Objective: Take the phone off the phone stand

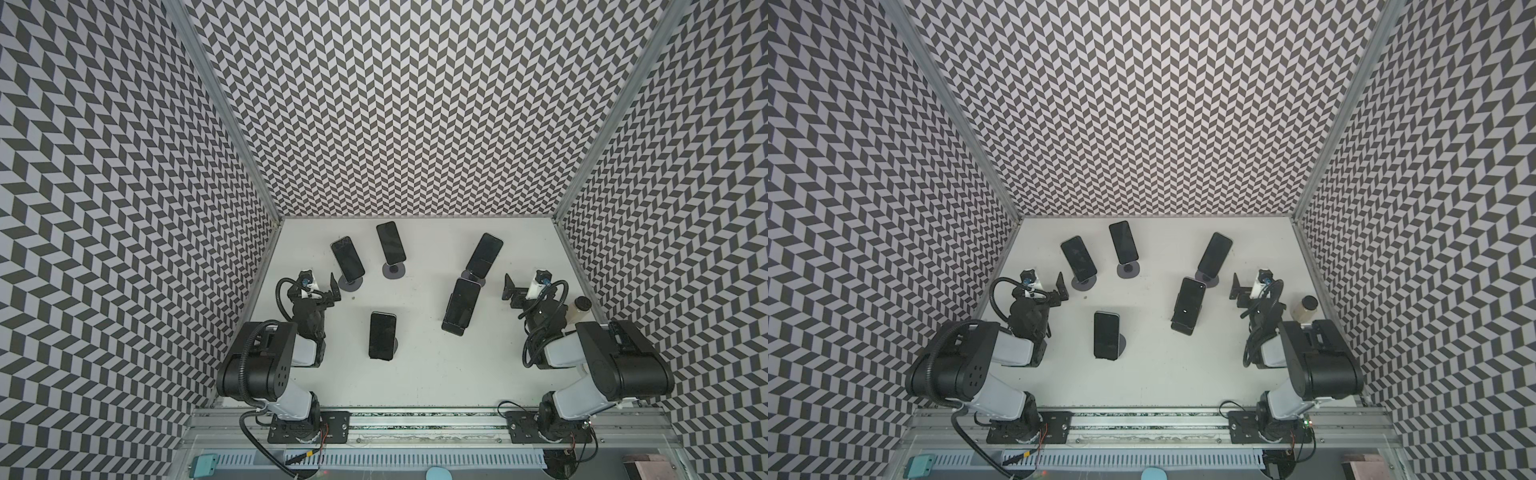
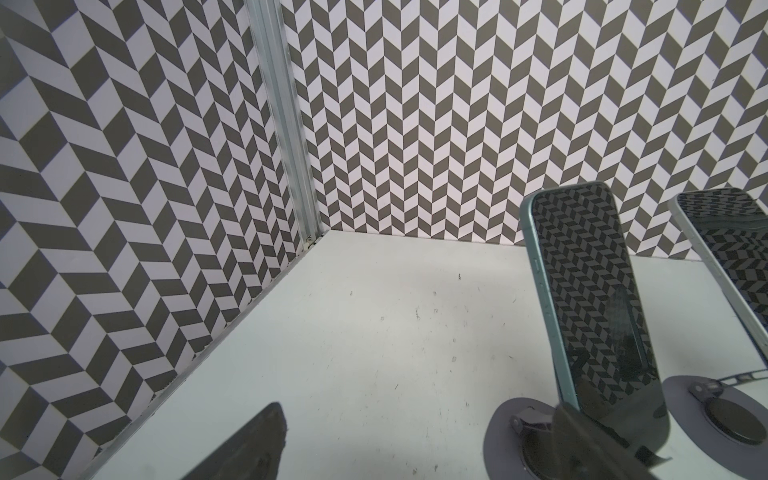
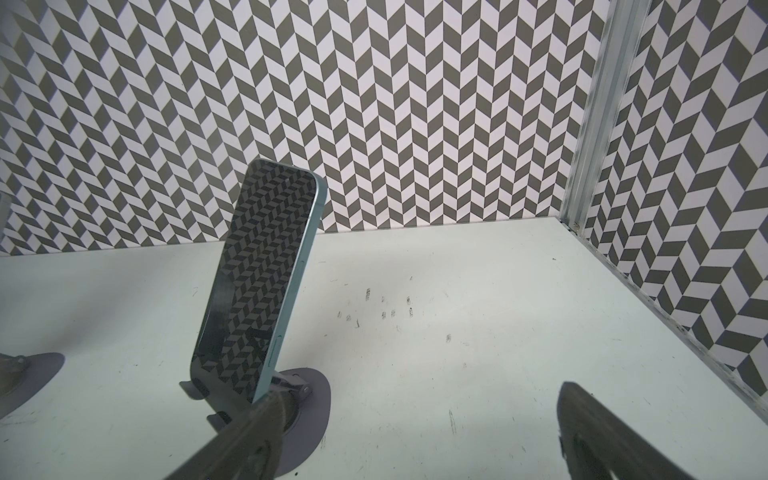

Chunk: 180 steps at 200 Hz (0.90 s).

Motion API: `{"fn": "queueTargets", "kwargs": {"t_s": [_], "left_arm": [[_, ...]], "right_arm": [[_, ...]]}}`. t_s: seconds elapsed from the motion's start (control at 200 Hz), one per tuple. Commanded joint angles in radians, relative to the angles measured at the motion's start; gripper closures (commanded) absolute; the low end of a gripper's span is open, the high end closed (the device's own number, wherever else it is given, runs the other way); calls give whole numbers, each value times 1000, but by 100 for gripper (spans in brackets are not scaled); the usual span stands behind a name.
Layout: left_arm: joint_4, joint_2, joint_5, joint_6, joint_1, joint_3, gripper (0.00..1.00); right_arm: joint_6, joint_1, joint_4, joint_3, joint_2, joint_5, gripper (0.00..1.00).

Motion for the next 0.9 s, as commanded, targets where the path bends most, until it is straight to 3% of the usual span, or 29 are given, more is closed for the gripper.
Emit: {"fn": "queueTargets", "kwargs": {"t_s": [0.0,0.896], "left_arm": [[22,-2,4,-3,0,9,0],[17,-33,18,-6,4,1,0]], "right_arm": [[-1,-3,60,11,6,-3,1],[11,-3,79,2,4,9,1]]}}
